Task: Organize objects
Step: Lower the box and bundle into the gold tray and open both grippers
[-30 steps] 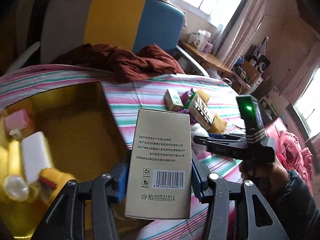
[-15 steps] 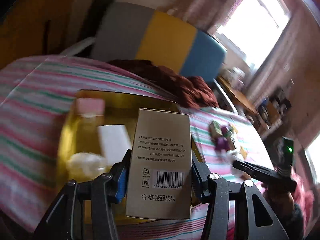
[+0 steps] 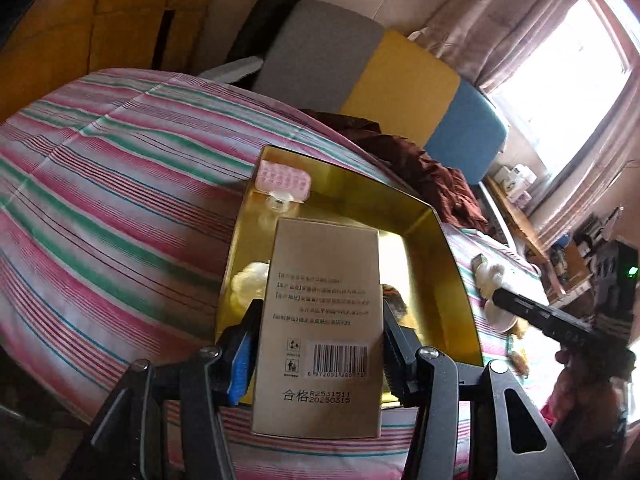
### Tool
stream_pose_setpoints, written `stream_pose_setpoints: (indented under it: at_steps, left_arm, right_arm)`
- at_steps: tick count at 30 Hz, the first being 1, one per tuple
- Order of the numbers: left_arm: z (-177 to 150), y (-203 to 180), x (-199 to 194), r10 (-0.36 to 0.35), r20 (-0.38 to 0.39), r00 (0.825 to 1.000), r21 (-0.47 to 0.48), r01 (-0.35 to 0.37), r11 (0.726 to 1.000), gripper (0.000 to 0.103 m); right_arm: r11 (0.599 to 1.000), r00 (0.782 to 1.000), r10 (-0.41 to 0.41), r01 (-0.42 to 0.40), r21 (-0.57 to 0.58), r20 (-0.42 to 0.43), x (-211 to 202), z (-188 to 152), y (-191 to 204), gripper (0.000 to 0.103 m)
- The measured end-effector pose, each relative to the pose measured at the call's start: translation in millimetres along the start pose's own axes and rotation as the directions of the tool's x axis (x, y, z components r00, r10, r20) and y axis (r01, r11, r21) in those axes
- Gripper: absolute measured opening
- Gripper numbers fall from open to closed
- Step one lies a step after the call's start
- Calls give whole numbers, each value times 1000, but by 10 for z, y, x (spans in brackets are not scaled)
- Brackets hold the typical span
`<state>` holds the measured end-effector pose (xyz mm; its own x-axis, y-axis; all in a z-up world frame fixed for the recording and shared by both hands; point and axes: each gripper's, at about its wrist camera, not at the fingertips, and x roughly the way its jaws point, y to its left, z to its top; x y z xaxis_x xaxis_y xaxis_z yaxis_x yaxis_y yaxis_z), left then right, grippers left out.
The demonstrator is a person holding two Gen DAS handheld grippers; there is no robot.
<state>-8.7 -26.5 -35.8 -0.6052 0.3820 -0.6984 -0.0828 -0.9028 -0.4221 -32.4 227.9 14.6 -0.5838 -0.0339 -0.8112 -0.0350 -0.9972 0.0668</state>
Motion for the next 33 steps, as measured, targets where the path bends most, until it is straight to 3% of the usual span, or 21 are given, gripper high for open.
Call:
stream_pose_setpoints:
  at_steps: [2, 4, 9, 18, 33]
  left_arm:
    - [1, -1, 1, 6, 7, 1000, 2, -6, 1000, 74]
    - [13, 25, -18, 8, 24, 1000, -14, -8, 1000, 83]
    - [46, 11, -78, 55, 66, 996, 21, -57, 998, 84]
    - [30, -200, -150, 154, 139, 978, 125, -171, 977, 91]
    - [-93, -570, -237, 169, 194, 966, 265, -217, 939, 96]
  right_arm:
    - [1000, 1000, -23, 23, 9, 1, 59, 56, 27, 39]
    - [999, 999, -34, 34, 13, -4, 103, 66, 52, 49]
    - [997, 997, -66, 67, 44, -27, 157, -23, 31, 67]
    - [993, 995, -101, 102, 64, -20, 160, -204, 49, 67]
    - [984, 987, -161, 158, 82, 25, -4, -326, 74, 68]
